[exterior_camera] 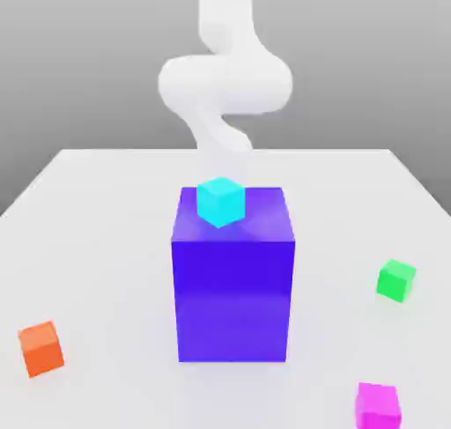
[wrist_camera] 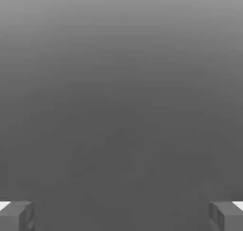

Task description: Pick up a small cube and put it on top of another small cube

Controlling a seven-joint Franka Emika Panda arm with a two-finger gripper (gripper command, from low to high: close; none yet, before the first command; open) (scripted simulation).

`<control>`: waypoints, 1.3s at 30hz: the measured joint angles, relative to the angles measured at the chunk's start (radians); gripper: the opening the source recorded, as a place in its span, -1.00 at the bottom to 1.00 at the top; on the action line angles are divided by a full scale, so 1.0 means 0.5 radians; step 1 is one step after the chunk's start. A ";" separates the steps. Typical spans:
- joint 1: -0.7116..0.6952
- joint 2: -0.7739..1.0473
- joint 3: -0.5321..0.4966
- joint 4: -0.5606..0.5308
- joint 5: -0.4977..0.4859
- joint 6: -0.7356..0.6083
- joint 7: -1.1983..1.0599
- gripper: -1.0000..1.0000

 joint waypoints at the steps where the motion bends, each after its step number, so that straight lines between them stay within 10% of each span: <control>1: 0.053 0.079 -0.026 0.000 0.024 0.022 -0.087 0.00; 18: 0.624 1.320 -0.143 -0.008 0.383 0.373 -1.428 0.00; 33: 0.779 2.339 -0.050 0.018 0.083 0.855 -1.976 0.00; 34: 0.775 2.406 -0.043 0.031 0.094 0.905 -1.986 -1.00; 39: 0.774 2.406 -0.043 0.031 0.094 0.900 -1.985 -1.00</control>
